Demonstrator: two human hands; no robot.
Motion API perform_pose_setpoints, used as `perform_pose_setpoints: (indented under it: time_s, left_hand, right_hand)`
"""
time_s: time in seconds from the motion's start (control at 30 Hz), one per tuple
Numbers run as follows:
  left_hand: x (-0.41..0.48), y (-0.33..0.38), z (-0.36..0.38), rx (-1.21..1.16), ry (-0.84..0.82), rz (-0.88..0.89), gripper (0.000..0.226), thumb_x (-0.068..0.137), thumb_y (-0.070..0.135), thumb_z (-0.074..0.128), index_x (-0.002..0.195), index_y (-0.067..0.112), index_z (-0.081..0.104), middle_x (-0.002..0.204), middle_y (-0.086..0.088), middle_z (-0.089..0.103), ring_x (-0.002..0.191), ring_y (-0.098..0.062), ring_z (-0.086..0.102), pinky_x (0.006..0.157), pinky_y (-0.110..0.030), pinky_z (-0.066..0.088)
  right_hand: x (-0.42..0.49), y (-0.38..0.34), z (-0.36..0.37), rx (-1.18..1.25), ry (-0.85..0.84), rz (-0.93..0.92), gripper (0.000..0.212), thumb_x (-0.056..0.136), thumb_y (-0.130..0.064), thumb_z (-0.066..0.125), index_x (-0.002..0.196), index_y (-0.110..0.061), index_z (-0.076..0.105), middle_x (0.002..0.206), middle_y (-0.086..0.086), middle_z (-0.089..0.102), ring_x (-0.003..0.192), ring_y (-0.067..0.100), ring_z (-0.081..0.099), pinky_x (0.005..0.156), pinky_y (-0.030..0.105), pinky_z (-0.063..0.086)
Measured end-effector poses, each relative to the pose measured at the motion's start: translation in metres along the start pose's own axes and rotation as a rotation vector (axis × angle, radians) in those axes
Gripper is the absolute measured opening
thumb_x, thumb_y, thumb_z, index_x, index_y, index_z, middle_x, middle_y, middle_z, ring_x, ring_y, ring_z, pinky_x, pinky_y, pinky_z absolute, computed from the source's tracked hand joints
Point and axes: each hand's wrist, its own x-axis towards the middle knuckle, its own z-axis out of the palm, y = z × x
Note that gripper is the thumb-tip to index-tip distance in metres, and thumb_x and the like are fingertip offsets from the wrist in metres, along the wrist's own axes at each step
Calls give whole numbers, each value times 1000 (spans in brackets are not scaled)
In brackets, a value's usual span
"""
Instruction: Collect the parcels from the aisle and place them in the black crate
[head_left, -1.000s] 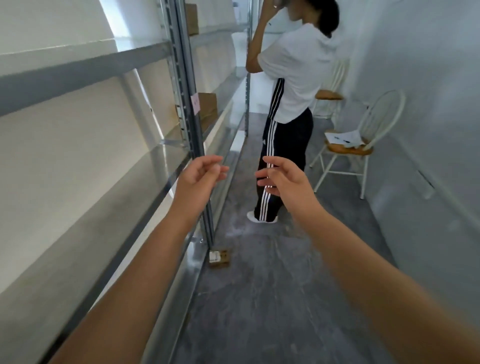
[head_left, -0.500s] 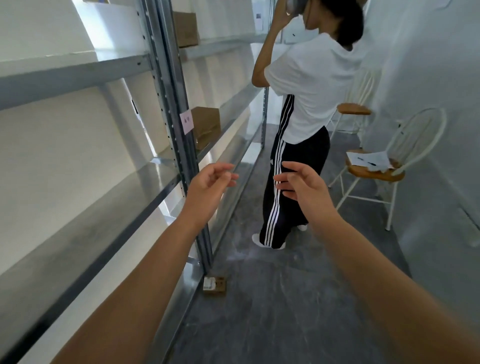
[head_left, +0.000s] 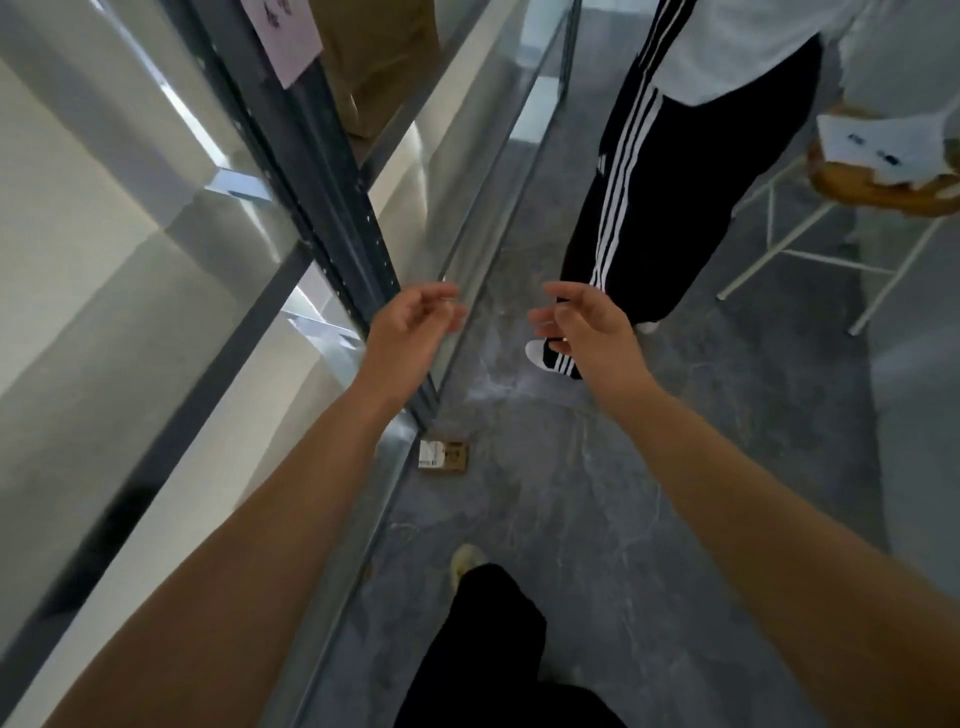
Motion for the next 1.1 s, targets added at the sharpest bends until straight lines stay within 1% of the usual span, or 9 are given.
perform_pose_setpoints:
  time_s: [0.23, 0.47, 0.57, 0.67, 0.73, 0.83, 0.9, 1.0, 1.1]
  left_hand:
    - [114, -139, 36, 20, -12, -244, 22, 95, 3, 47, 114, 3, 59, 92, -3, 66, 81, -4, 64, 80, -15, 50]
    - [131, -384, 84, 10, 139, -533, 15, 94, 2, 50, 101, 9, 61, 86, -2, 66, 80, -13, 63, 72, -16, 50]
    - [119, -479, 111, 7, 132, -663, 18, 97, 11, 45, 91, 19, 61, 90, 0, 65, 81, -12, 62, 71, -20, 48]
    - [104, -559, 138, 9, 133, -784, 17, 98, 17, 45, 98, 16, 62, 94, 3, 64, 86, -10, 61, 69, -15, 47]
    - [102, -598, 150, -21, 220, -867, 20, 99, 20, 44, 107, 15, 62, 91, 6, 61, 83, -9, 58, 62, -12, 48]
    - [105, -647, 159, 32, 290, -939, 27, 99, 22, 44, 121, 12, 55, 93, 4, 55, 72, -1, 49, 45, 1, 38]
    - [110, -674, 163, 59, 320, -985, 39, 98, 24, 45, 135, 12, 44, 118, -4, 53, 91, -7, 54, 63, -1, 40]
    - [119, -715, 163, -13, 365, -1075, 62, 96, 32, 47, 149, 14, 21, 150, -8, 33, 135, -23, 37, 107, -31, 33]
    - [130, -747, 162, -171, 452, -1110, 75, 92, 38, 53, 151, 17, 11, 153, -10, 27, 138, -27, 32, 113, -47, 29]
  right_hand:
    - [117, 139, 19, -45, -58, 201, 21, 97, 1, 37, 106, -11, 51, 81, -4, 60, 63, -9, 58, 61, 5, 42]
    - [175, 392, 37, -83, -133, 434, 27, 93, 4, 42, 92, -21, 53, 81, -7, 58, 75, 13, 53, 66, 17, 44]
    - [189, 492, 55, -155, -149, 512, 30, 92, -1, 45, 85, -28, 54, 89, 3, 63, 87, 18, 55, 73, 19, 46]
    - [202, 576, 69, -219, -241, 556, 18, 94, -7, 45, 102, -18, 57, 105, 13, 62, 91, 16, 54, 78, 22, 45]
    - [209, 617, 75, -304, -304, 561, 25, 95, -11, 43, 117, -13, 54, 109, 5, 58, 94, 12, 52, 76, 16, 44]
    - [218, 665, 82, -412, -359, 533, 43, 94, -7, 42, 136, -14, 40, 136, 4, 46, 112, 12, 47, 90, 18, 37]
    - [224, 690, 89, -465, -422, 479, 59, 91, -5, 44, 146, -18, 26, 149, 4, 33, 131, 16, 38, 104, 22, 33]
    - [239, 724, 107, -613, -566, 306, 75, 87, -4, 50, 150, -17, 12, 157, 6, 15, 145, 20, 15, 119, 37, 17]
    - [253, 742, 126, -622, -642, 276, 75, 86, -9, 51, 150, -17, 12, 157, 7, 16, 144, 21, 15, 118, 37, 18]
